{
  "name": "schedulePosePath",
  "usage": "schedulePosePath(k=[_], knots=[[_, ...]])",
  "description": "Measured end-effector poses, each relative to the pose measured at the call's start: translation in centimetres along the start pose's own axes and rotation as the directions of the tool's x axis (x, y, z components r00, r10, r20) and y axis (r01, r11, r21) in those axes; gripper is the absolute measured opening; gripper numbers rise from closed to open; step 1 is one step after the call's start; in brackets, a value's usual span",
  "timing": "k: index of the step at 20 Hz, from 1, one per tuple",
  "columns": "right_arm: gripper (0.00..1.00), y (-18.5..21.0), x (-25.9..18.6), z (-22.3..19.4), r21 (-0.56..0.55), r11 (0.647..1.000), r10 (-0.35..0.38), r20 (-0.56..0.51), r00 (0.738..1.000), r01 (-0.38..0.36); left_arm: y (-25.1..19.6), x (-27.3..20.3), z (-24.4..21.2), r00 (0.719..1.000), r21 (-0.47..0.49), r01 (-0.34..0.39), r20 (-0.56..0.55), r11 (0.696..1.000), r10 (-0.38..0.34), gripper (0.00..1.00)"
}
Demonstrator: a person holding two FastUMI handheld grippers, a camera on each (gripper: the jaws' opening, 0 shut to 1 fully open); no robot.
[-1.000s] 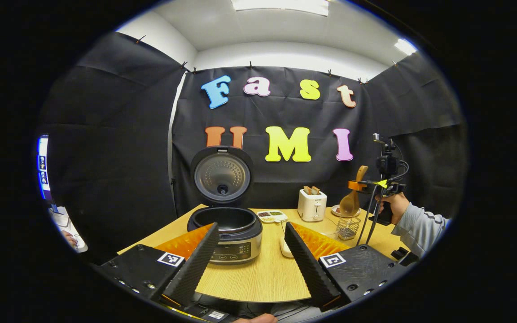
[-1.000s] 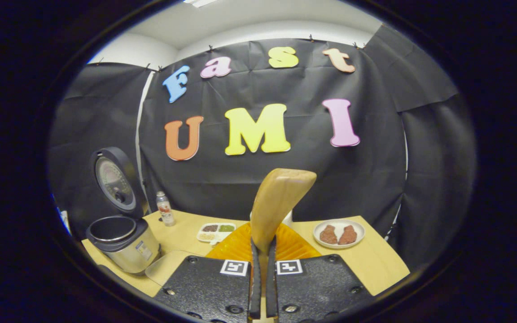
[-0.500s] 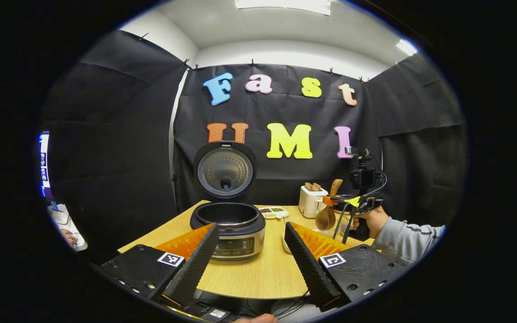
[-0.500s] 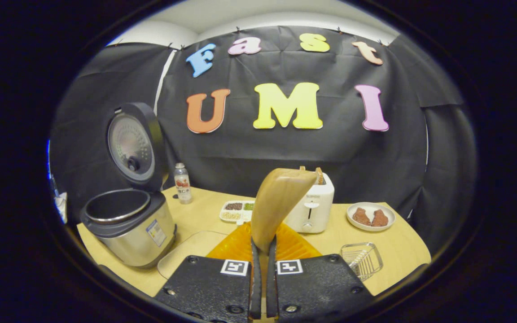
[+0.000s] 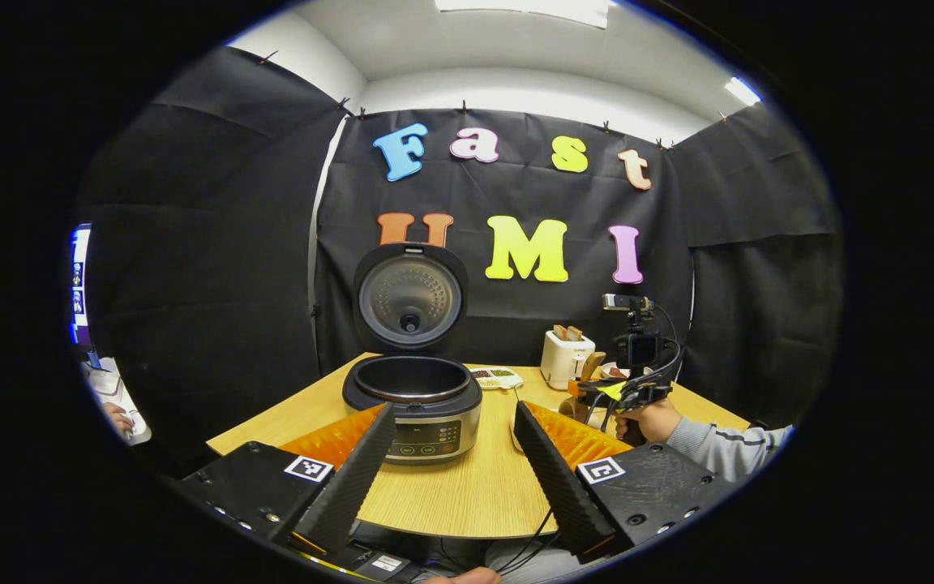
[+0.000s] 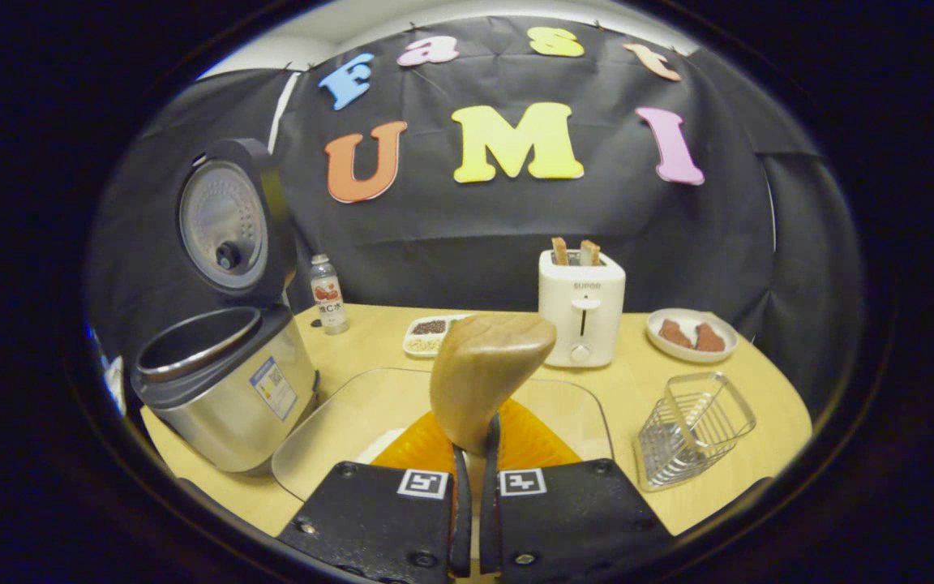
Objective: Close the left gripper, press the button to open the rice cooker; take a wooden spoon from the chopstick holder with the right hand, scoop a spoonful of rice and pour it into the rice cooker, then put the wooden spoon back into the chopstick holder.
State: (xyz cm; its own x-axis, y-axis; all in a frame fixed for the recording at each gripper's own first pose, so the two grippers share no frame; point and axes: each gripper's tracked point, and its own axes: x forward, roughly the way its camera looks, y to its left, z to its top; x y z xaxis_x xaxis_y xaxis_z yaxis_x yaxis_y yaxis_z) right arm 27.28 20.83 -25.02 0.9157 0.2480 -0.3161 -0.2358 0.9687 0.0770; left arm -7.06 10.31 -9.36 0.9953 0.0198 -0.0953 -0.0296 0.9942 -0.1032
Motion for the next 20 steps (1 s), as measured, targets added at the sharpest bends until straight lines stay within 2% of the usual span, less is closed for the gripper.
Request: schedulePosePath(k=[4,5,6,11,14,18,20], knots=[[0.1,-0.6,0.0,0.0,0.156,0.987,0.043,-0.036,0.998,-0.036,-0.4,0.2,-0.2,1.0,0.011,0.006,-0.003,1.0,-0.005,0.94],[0.05,-1.2,0.2,0.0,0.232,0.973,0.029,-0.03,0.999,-0.022,-0.6,0.3,-0.2,1.0,0.005,0.008,-0.004,1.0,-0.008,0.94],[0.1,-1.4,0.1,0.1,0.305,0.952,0.029,-0.029,0.999,-0.019,-0.6,0.4,-0.4,1.0,0.001,0.01,-0.01,1.0,-0.01,0.94],[0.09,-2.4,-1.0,0.9,0.437,0.898,0.056,0.024,0.998,-0.06,0.2,0.3,-0.3,1.0,0.017,-0.015,-0.021,1.0,0.016,0.94],[0.08,-3.2,-2.1,2.0,0.555,0.824,0.078,0.079,0.994,-0.109,0.3,0.5,-0.4,0.999,0.018,-0.03,-0.019,0.999,0.031,0.94],[0.09,-4.5,-3.0,1.9,0.706,0.691,0.093,0.125,0.988,-0.154,-0.2,0.5,-0.9,0.999,0.032,-0.026,-0.04,0.999,0.027,0.94],[0.09,-5.2,-3.3,1.8,0.756,0.629,0.102,0.151,0.983,-0.182,0.0,0.7,-0.9,0.998,0.065,-0.047,-0.037,0.997,0.049,0.94]])
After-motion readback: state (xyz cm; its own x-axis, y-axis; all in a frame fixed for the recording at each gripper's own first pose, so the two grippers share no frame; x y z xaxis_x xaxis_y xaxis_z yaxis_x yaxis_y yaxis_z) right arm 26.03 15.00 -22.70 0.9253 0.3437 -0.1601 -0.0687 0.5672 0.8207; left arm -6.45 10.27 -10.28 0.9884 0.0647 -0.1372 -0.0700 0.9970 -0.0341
